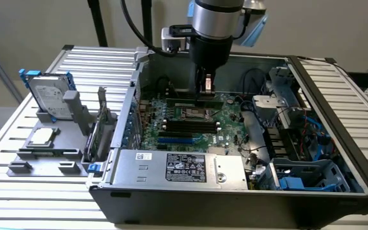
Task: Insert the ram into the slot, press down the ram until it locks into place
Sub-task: 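Insert the ram into the slot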
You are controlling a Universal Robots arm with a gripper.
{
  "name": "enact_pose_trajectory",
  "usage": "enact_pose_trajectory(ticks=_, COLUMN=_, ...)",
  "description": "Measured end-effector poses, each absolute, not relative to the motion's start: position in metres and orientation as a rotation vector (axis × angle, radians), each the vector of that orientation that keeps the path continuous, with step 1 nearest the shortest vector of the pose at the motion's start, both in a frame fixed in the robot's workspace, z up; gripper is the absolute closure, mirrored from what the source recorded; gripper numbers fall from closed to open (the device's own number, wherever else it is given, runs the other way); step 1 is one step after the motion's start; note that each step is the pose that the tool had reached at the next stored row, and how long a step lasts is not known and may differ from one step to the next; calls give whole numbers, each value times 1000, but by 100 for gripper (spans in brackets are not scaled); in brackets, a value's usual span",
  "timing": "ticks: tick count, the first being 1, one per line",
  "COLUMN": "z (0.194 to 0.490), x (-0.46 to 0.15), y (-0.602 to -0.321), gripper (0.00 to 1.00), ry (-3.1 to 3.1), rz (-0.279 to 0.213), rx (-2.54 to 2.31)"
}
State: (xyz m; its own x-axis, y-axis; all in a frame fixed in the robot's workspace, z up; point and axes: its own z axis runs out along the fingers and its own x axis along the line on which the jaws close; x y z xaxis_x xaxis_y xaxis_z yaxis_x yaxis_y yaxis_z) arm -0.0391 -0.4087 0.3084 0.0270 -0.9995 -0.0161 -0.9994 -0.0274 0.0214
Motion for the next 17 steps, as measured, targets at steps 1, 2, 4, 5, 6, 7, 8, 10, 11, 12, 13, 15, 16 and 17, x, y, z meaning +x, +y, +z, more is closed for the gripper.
enact_pose_trajectory(ticks=1, z=307, x=-39, y=-408, gripper=87, ry=-2188, rz=-41, rx=2248)
enact_pose_trajectory(ticks=2, z=305, x=-39, y=-407, gripper=87, ry=-2188, rz=-41, rx=2248)
enact_pose_trajectory(ticks=4, z=301, x=-39, y=-405, gripper=87, ry=-2188, rz=-41, rx=2249)
enact_pose_trajectory(ticks=5, z=299, x=-39, y=-405, gripper=87, ry=-2188, rz=-41, rx=2249)
enact_pose_trajectory(ticks=6, z=297, x=-39, y=-404, gripper=87, ry=-2188, rz=-40, rx=2249)
enact_pose_trajectory(ticks=7, z=296, x=-39, y=-403, gripper=87, ry=-2188, rz=-40, rx=2249)
enact_pose_trajectory(ticks=8, z=294, x=-39, y=-402, gripper=87, ry=-2188, rz=-40, rx=2249)
enact_pose_trajectory(ticks=10, z=290, x=-39, y=-401, gripper=87, ry=-2189, rz=-40, rx=2249)
enact_pose_trajectory(ticks=11, z=288, x=-39, y=-401, gripper=87, ry=-2188, rz=-40, rx=2249)
enact_pose_trajectory(ticks=12, z=287, x=-39, y=-400, gripper=87, ry=-2189, rz=-40, rx=2249)
enact_pose_trajectory(ticks=13, z=285, x=-39, y=-399, gripper=87, ry=-2189, rz=-40, rx=2249)
enact_pose_trajectory(ticks=15, z=281, x=-39, y=-398, gripper=87, ry=-2188, rz=-40, rx=2249)
enact_pose_trajectory(ticks=16, z=279, x=-39, y=-398, gripper=87, ry=-2188, rz=-40, rx=2249)
enact_pose_trajectory(ticks=17, z=278, x=-39, y=-398, gripper=87, ry=-2189, rz=-40, rx=2249)
